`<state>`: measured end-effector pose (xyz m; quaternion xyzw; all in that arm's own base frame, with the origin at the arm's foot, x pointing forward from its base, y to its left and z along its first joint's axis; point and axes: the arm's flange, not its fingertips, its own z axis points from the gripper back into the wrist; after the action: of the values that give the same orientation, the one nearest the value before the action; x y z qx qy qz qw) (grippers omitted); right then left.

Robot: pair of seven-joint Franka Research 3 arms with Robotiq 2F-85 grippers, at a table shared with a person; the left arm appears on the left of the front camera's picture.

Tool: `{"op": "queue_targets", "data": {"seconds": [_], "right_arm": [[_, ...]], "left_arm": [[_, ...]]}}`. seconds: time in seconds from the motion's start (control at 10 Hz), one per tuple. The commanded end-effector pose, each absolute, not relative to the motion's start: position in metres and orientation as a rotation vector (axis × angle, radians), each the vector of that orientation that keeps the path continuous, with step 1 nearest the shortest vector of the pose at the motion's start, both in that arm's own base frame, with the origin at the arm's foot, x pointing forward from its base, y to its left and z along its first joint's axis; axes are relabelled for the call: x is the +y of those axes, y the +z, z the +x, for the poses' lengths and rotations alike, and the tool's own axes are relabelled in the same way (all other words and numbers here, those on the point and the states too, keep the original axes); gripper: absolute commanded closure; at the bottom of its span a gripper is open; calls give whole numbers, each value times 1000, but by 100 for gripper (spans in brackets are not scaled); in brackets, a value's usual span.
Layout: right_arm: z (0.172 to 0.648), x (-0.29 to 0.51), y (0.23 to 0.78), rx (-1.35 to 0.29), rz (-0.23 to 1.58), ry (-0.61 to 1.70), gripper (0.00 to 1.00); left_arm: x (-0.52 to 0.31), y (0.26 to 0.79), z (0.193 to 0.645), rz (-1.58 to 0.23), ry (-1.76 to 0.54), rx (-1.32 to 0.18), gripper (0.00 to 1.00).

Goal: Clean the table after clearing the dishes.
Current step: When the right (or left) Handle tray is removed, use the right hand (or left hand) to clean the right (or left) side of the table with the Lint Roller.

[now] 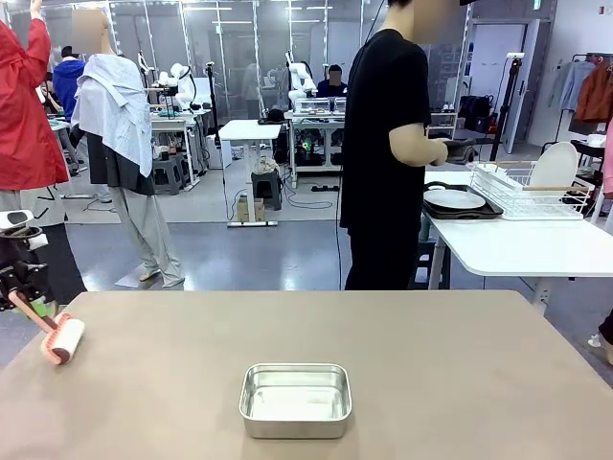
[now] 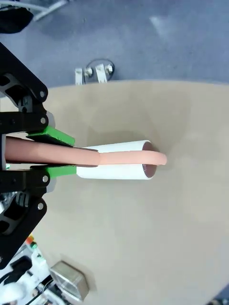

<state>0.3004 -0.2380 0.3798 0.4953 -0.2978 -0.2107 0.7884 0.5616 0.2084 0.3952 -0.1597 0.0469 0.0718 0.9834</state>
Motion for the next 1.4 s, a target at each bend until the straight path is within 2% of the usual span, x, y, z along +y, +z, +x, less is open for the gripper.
{"op": "queue_targets", "data": {"seconds": [0.0, 0.3, 0.6, 0.8, 0.9, 1.3], "right_arm": [[301, -237, 381, -652, 1078, -456, 0], [301, -237, 381, -652, 1078, -456, 0], [301, -237, 381, -652, 1078, -456, 0], [301, -237, 381, -652, 1078, -456, 0], [301, -237, 381, -652, 1078, -456, 0], [301, -237, 381, -652, 1078, -456, 0]], "left_arm": [[194, 414, 525, -204, 157, 85, 78], [173, 481, 506, -115, 124, -30, 78], [155, 516, 502, -61, 88, -80, 78], [152, 518, 507, -128, 86, -123, 78], [156, 530, 508, -96, 65, -74, 78], [156, 530, 508, -96, 65, -74, 78]]}}
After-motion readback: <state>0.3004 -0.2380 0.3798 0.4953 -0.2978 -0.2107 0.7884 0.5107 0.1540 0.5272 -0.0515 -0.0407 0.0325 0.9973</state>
